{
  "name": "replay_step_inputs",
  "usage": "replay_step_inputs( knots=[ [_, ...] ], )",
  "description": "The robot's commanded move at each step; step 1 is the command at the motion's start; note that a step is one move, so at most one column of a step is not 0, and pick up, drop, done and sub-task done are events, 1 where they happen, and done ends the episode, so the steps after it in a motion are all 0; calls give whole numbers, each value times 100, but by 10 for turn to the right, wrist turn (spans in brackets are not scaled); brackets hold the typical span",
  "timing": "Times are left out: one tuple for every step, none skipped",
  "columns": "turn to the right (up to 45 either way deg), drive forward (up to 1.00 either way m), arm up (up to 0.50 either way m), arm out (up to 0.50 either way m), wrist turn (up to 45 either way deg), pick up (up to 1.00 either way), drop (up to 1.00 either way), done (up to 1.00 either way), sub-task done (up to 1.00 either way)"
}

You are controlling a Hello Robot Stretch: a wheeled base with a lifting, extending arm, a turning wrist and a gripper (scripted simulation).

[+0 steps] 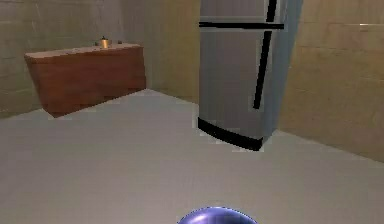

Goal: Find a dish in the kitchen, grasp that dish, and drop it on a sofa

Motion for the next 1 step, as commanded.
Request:
replay_step_inputs(
  knots=[
    [-450, 0, 0, 0, 0, 0, 0, 0, 0]
  ],
)
